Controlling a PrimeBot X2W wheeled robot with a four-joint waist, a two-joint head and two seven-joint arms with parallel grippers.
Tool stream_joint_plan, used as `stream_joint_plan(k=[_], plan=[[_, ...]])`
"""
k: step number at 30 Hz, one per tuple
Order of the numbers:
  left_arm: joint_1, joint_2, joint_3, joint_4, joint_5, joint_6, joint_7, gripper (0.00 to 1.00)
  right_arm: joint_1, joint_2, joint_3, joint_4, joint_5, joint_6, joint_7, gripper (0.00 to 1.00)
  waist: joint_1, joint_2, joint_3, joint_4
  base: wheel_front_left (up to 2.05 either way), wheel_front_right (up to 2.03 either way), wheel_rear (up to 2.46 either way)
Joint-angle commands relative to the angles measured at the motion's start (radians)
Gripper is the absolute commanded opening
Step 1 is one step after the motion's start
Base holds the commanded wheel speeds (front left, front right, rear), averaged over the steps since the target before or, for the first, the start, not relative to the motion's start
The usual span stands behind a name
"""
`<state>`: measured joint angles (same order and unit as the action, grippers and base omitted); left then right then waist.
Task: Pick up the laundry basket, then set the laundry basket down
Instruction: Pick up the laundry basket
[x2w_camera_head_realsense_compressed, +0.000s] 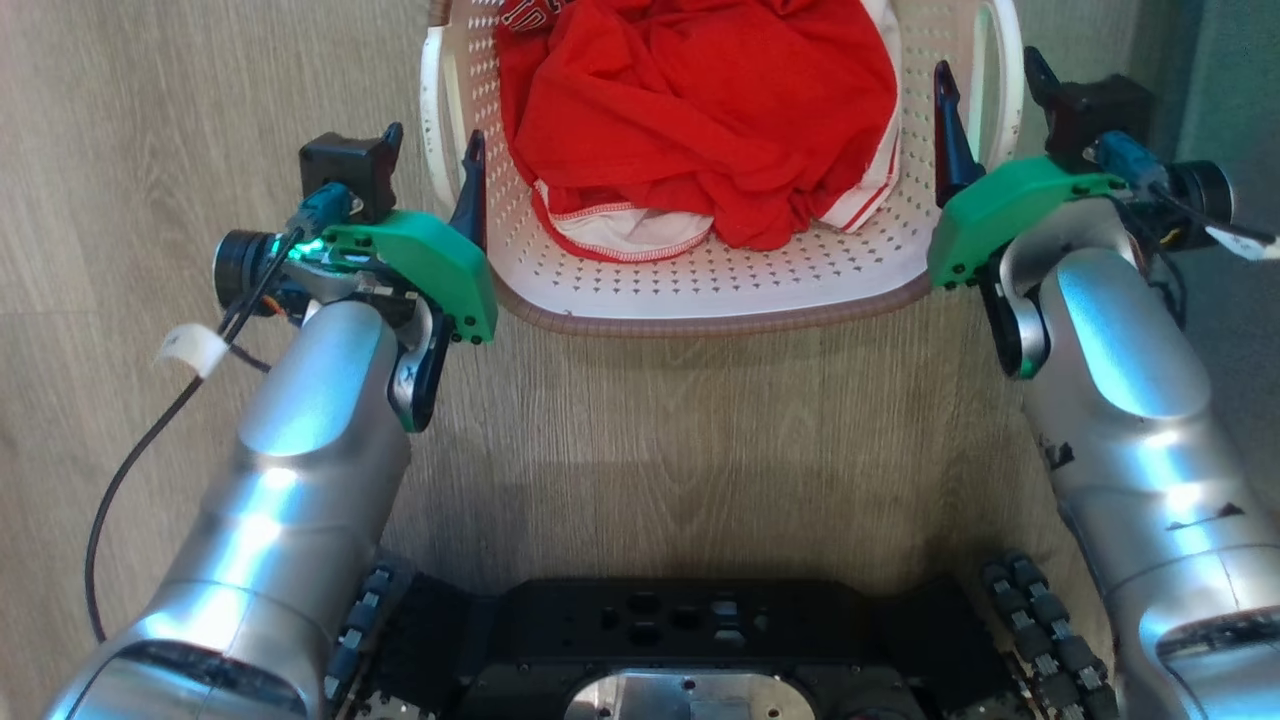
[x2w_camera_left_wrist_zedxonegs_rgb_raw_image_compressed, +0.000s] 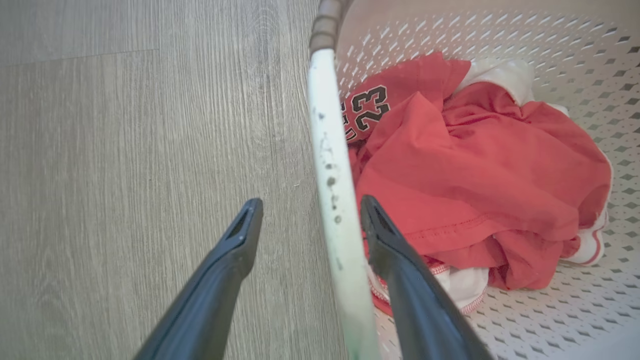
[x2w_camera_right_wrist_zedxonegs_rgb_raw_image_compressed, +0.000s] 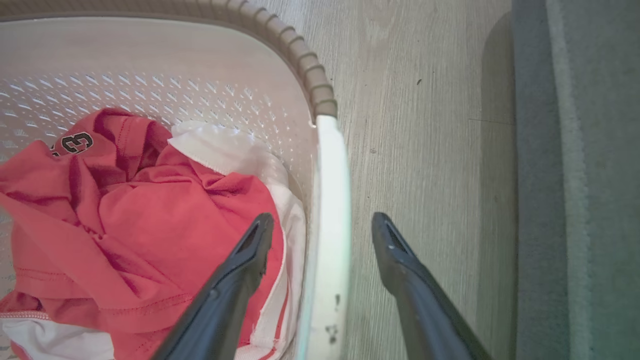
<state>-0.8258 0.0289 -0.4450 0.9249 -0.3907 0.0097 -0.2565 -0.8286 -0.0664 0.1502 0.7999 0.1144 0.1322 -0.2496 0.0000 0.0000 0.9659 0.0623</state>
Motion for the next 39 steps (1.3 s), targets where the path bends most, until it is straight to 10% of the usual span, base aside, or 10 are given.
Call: stream_joint_plan(k=[1, 9, 13, 20, 21, 39], plan=[[0.018, 0.021, 0.012, -0.002, -0.007, 0.009, -0.005, 1.0, 0.025, 0.016, 0.023, -0.008, 0.008, -0.002, -0.012, 1.0, 0.0, 0.0, 0.004, 0.002, 0.0, 0.0, 0.0], [-0.014, 0.021, -0.031, 0.034, -0.047, 0.023, -0.005, 1.0, -0.002, 0.016, 0.038, 0.025, 0.012, -0.002, -0.012, 0.98, 0.0, 0.0, 0.029, 0.01, 0.0, 0.0, 0.0], [-0.027, 0.021, -0.045, 0.043, -0.062, 0.029, -0.005, 0.97, -0.006, 0.016, 0.038, 0.034, 0.015, -0.002, -0.012, 0.75, 0.0, 0.0, 0.035, 0.01, 0.0, 0.0, 0.0], [-0.045, 0.021, -0.083, 0.045, -0.077, 0.032, -0.005, 0.18, -0.011, 0.016, 0.035, 0.057, 0.019, -0.002, -0.012, 0.27, 0.0, 0.0, 0.037, 0.01, 0.0, 0.0, 0.0], [-0.046, 0.021, -0.091, 0.047, -0.079, 0.031, -0.005, 0.0, -0.012, 0.016, 0.035, 0.062, 0.021, -0.002, -0.012, 0.04, 0.0, 0.0, 0.037, 0.01, 0.0, 0.0, 0.0], [0.002, 0.021, -0.157, 0.08, -0.121, 0.049, -0.005, 0.0, 0.0, 0.016, 0.071, 0.176, 0.094, -0.002, -0.012, 0.0, 0.0, 0.0, -0.063, 0.002, 0.0, 0.0, 0.0]])
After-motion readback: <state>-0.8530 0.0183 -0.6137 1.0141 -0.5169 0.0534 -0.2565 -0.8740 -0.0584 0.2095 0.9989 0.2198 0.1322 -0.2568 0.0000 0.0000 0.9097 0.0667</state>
